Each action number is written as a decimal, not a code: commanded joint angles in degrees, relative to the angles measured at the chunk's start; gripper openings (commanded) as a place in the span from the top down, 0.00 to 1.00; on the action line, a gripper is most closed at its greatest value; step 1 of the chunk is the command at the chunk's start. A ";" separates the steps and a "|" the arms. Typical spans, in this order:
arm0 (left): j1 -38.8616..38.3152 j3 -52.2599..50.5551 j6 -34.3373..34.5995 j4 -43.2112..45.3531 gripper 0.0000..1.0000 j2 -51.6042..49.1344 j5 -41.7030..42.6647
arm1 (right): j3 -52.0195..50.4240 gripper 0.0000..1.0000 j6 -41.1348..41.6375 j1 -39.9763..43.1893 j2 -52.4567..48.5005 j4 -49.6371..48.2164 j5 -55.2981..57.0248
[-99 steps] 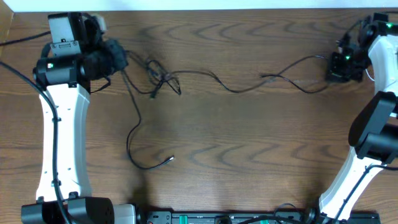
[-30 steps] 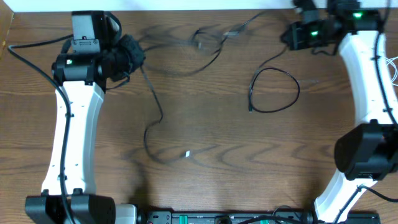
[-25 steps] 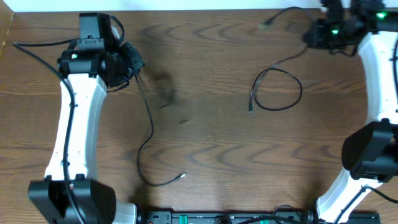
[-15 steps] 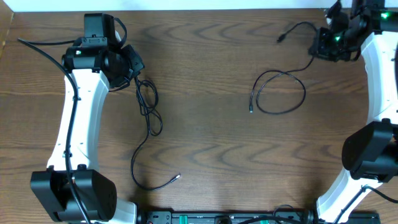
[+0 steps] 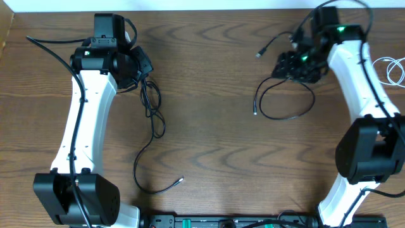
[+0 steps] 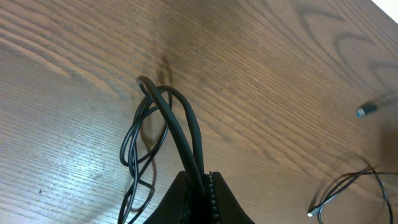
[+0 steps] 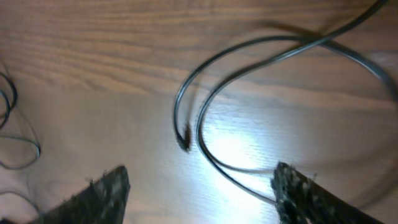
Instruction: Untangle cables
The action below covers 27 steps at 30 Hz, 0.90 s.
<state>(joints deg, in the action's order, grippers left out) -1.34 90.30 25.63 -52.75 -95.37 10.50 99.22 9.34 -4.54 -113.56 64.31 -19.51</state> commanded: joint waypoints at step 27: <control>-0.11 -0.48 -0.59 -0.35 0.92 -0.11 -0.52 | -19.23 0.11 24.52 -9.42 -0.04 -25.29 13.97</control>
<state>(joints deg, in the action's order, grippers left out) -1.34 90.30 25.61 -52.75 -95.37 10.35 80.49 31.66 -13.13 -113.62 39.31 -5.58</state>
